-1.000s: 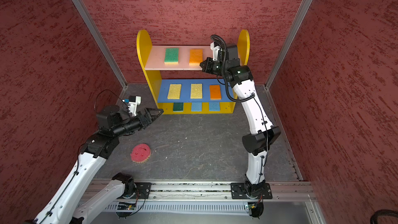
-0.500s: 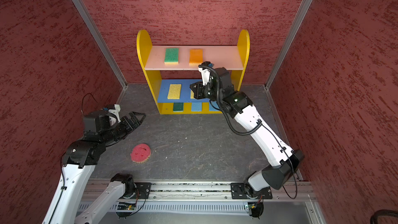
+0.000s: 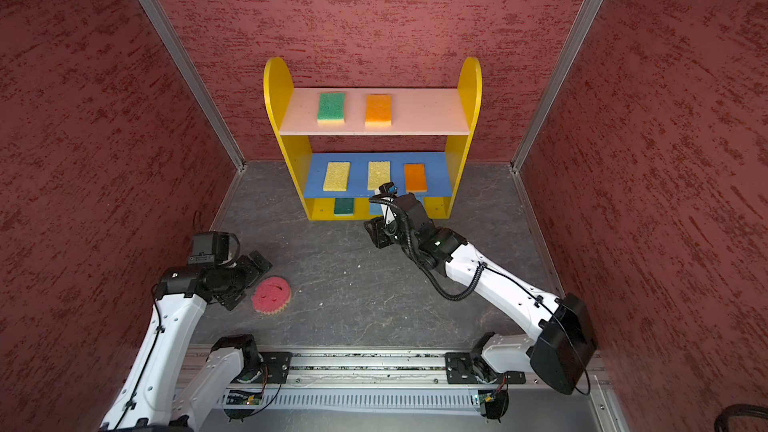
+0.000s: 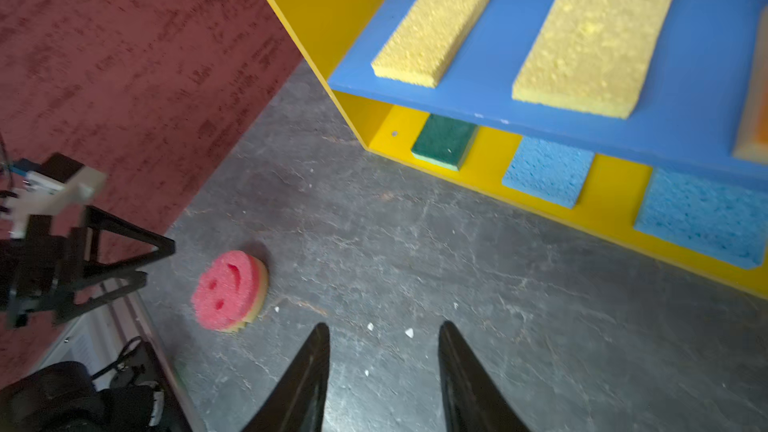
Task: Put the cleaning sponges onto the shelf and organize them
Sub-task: 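Withdraw the right gripper toward the floor while the left gripper reaches the pink round sponge, then grasp the pink round sponge with the left gripper and lift it toward the right gripper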
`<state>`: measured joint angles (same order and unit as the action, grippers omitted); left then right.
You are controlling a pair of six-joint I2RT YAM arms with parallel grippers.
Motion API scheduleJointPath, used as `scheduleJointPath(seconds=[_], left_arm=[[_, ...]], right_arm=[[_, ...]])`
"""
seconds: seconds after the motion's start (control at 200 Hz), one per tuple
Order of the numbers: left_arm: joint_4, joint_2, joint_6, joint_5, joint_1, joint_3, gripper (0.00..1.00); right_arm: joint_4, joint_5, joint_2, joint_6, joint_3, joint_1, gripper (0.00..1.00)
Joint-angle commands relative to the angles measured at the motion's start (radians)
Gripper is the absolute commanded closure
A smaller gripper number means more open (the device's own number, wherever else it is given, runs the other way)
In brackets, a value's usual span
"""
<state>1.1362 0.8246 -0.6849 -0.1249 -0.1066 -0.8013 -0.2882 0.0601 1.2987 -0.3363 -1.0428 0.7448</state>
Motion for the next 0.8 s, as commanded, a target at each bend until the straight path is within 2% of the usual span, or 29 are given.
scheduleJointPath(seconds=[0.0, 0.165, 0.235, 0.386, 0.481, 0.556, 0.621, 0.797], left_arm=[[-0.031, 0.007, -0.053, 0.084, 0.01, 0.02, 0.01], [-0.057, 0.03, -0.14, 0.231, 0.101, 0.065, 0.01], [-0.081, 0.053, -0.158, 0.261, 0.131, 0.104, 0.0], [-0.201, 0.113, -0.17, 0.192, 0.14, 0.228, 0.01], [-0.328, 0.121, -0.201, 0.133, 0.18, 0.317, 0.01], [-0.479, 0.148, -0.242, 0.077, 0.249, 0.376, 0.01], [-0.581, 0.195, -0.292, 0.067, 0.346, 0.396, 0.0], [-0.66, 0.385, -0.377, 0.15, 0.627, 0.283, 0.0]], right_arm=[[0.077, -0.053, -0.065, -0.015, 0.052, -0.001, 0.53], [0.093, -0.059, -0.075, -0.031, 0.113, -0.002, 0.51], [0.08, -0.071, -0.073, -0.019, 0.117, -0.003, 0.51], [0.058, -0.101, -0.078, 0.003, 0.113, -0.005, 0.51], [0.058, -0.108, -0.082, 0.004, 0.12, -0.007, 0.5], [0.053, -0.11, -0.084, 0.001, 0.125, -0.009, 0.5], [0.037, -0.119, -0.087, 0.005, 0.127, -0.011, 0.5], [-0.028, -0.147, -0.119, 0.006, 0.13, -0.031, 0.5]])
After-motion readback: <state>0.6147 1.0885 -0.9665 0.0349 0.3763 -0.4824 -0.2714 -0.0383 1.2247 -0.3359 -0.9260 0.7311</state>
